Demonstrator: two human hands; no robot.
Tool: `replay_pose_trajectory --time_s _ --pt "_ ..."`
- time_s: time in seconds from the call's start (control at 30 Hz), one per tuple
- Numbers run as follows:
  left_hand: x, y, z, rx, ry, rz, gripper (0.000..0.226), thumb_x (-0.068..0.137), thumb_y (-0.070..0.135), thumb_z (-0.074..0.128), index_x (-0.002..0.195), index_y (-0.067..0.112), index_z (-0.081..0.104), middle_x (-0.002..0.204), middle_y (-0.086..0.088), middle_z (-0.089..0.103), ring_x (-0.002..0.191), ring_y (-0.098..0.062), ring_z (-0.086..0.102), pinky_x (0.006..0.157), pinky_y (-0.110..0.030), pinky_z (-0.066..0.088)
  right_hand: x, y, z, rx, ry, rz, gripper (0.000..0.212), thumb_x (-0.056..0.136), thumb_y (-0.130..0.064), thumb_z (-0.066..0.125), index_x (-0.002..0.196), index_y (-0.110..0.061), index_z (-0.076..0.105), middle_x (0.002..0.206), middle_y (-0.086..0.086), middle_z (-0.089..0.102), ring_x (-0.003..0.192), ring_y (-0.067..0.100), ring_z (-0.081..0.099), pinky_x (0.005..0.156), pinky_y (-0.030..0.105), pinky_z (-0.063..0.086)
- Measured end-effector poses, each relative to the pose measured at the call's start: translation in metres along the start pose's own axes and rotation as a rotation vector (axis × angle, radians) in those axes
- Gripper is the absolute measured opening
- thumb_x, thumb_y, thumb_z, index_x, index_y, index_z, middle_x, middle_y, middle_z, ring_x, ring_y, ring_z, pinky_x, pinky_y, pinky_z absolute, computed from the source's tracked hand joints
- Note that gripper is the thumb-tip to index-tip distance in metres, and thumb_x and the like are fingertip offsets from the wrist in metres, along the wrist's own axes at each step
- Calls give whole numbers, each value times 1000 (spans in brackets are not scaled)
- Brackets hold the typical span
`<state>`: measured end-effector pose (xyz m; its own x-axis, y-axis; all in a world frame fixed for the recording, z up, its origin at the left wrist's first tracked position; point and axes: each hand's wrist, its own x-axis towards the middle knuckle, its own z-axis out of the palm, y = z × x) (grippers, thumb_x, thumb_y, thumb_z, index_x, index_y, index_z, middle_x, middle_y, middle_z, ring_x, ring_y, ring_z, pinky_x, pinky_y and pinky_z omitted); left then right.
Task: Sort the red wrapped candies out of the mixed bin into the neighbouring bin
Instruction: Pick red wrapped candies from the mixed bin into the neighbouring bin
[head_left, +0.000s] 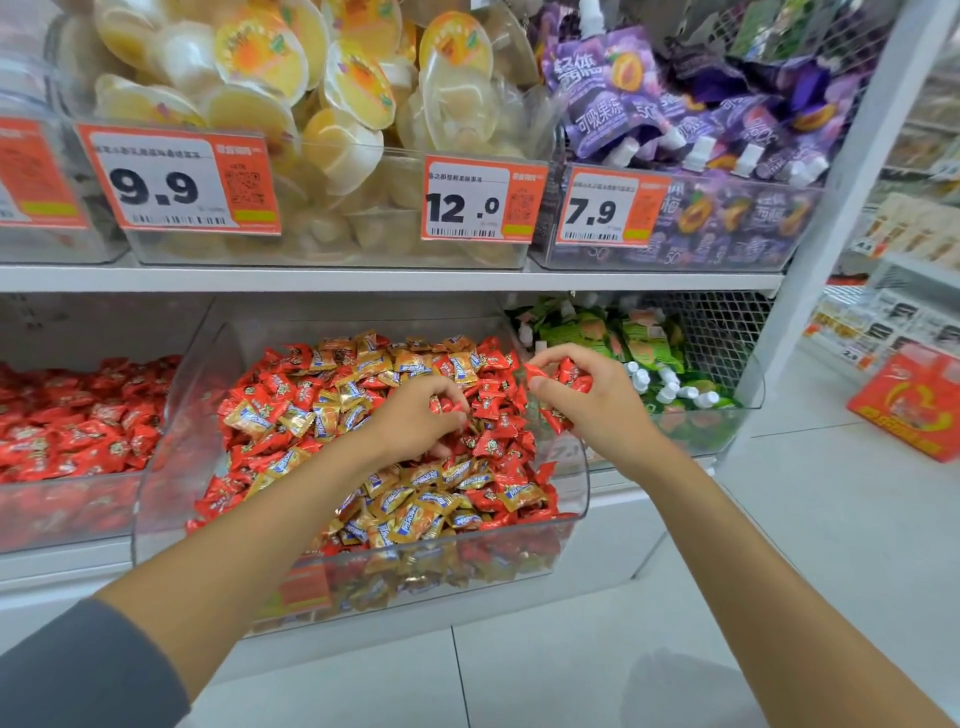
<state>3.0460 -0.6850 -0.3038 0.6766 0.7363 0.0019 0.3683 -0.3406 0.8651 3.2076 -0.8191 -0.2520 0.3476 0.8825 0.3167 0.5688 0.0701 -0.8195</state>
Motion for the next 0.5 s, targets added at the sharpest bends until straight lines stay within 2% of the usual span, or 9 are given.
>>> replay_pose_trajectory --time_s 0.07,0.1,0.17,0.2,0.27,0.3,0.37,0.4,0.5 --pt "-1 8 3 -104 2 33 5 96 7 55 98 10 59 120 -2 57 80 -13 69 55 -22 55 0 0 -1 -2 2 -9 8 89 -19 67 90 -27 67 77 -19 62 71 -6 54 77 24 41" --pt "-2 11 6 -119 -1 57 9 97 7 53 100 11 60 115 -2 58 79 -11 67 56 -22 55 -1 1 -1 -5 4 -15 9 89 -19 67 89 -27 67 75 -22 62 70 -6 54 77 23 41" --pt "1 16 14 -28 29 133 18 99 12 50 109 17 64 104 4 60 72 -3 60 60 -18 51 -1 1 -1 -16 15 -28 11 89 -18 67 88 -29 66 69 -28 60 65 -6 53 72 21 40" --pt "3 17 18 37 45 182 19 99 17 52 112 20 65 104 6 60 78 -1 57 70 -18 49 -1 2 -2 -18 23 -31 12 88 -17 67 87 -29 65 67 -28 59 63 -5 53 70 21 39" --pt "9 14 30 97 50 229 13 93 27 62 104 21 66 110 4 59 97 -8 51 86 -27 43 -1 2 -2 -19 33 -32 12 88 -16 67 87 -28 65 64 -29 57 58 -4 51 65 19 38" --pt "11 12 36 105 35 217 15 88 30 68 98 20 64 110 1 55 99 -12 48 84 -28 41 -1 1 -2 -19 38 -32 12 88 -15 67 87 -28 65 62 -28 57 57 -3 50 64 19 38" --pt "14 8 44 134 -14 178 34 78 37 77 98 19 56 113 1 44 96 -13 46 82 -26 43 -1 3 -3 -19 52 -25 13 87 -15 68 86 -28 66 62 -27 57 57 -1 50 64 19 38" --pt "16 7 47 166 -38 178 45 74 40 80 105 21 54 118 3 39 99 -13 46 85 -26 44 0 4 -4 -16 58 -17 13 87 -16 68 85 -29 66 62 -27 57 58 -2 50 65 20 39" --pt "21 5 53 330 -105 212 89 67 48 83 141 26 39 144 4 26 118 -18 45 98 -34 44 0 8 -6 -6 61 6 13 87 -16 69 85 -29 67 62 -28 56 60 -3 50 68 22 39"
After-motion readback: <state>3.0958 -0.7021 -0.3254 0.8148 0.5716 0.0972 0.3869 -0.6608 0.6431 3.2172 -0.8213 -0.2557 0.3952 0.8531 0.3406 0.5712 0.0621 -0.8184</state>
